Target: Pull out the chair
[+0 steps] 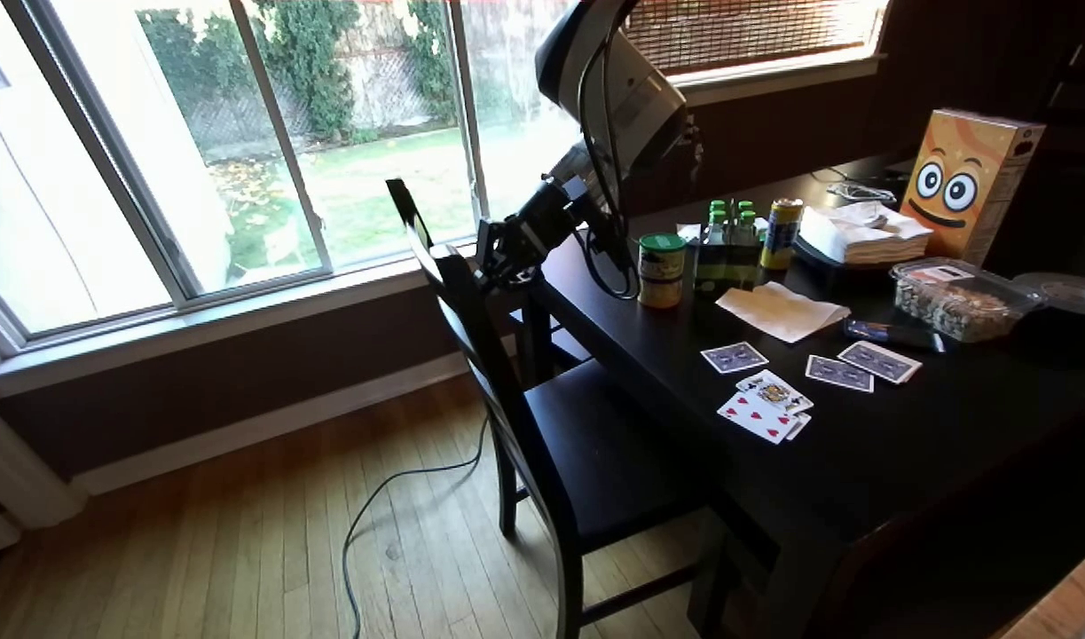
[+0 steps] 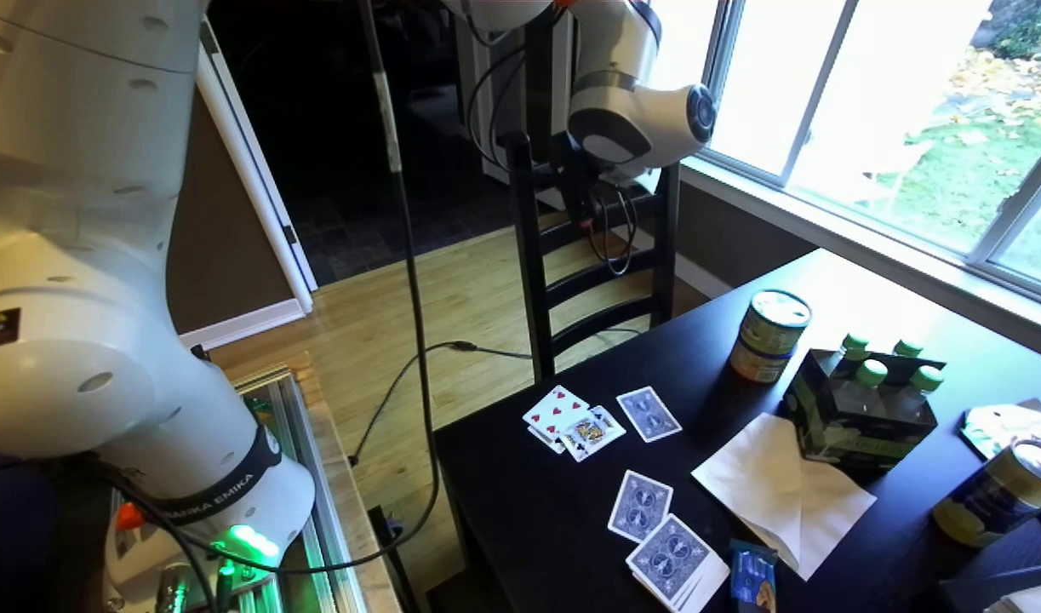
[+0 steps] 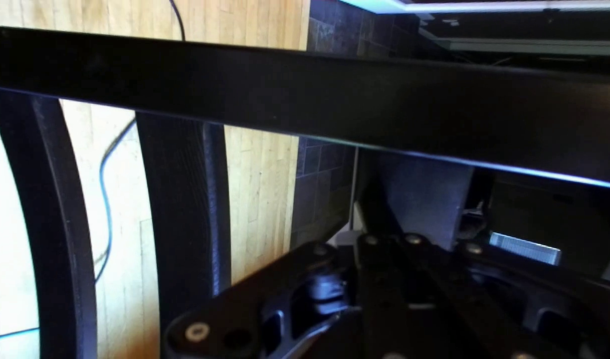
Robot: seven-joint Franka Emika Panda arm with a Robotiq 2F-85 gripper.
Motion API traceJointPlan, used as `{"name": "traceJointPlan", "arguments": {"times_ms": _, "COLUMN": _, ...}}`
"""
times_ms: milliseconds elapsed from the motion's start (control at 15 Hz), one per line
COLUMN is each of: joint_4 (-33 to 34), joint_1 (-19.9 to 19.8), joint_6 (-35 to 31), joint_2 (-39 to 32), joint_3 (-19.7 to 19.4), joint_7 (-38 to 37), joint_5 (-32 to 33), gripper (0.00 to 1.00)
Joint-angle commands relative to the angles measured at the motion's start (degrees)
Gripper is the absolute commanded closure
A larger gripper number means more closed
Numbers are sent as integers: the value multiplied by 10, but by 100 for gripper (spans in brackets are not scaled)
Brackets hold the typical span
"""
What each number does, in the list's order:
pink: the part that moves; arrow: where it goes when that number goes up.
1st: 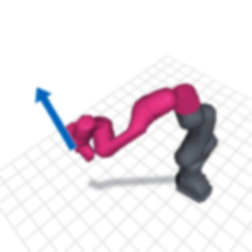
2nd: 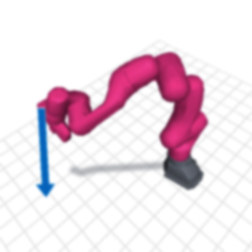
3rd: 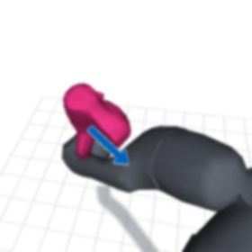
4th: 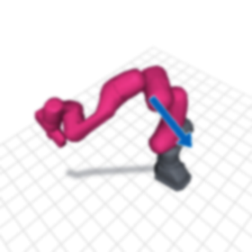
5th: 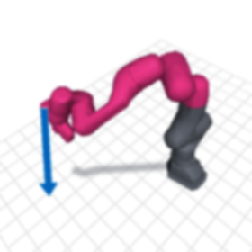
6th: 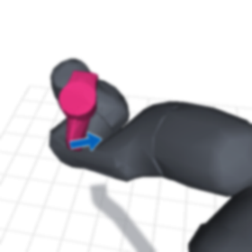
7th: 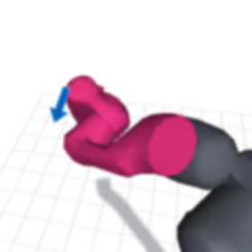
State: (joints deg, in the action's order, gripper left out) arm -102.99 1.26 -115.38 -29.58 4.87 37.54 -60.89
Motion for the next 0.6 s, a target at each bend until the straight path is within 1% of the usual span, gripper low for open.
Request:
{"name": "traceJointPlan", "arguments": {"times_ms": 0, "joint_4": -6, "joint_1": 28, "joint_6": -28, "joint_2": 9, "joint_3": -2, "joint_7": -72, "joint_5": 53, "gripper": 100}}
{"name": "traceJointPlan", "arguments": {"times_ms": 333, "joint_4": -14, "joint_1": 28, "joint_6": -41, "joint_2": 24, "joint_3": -1, "joint_7": -145, "joint_5": 118, "gripper": 100}}
{"name": "traceJointPlan", "arguments": {"times_ms": 533, "joint_4": -31, "joint_1": 40, "joint_6": -64, "joint_2": 38, "joint_3": -9, "joint_7": -212, "joint_5": 176, "gripper": 100}}
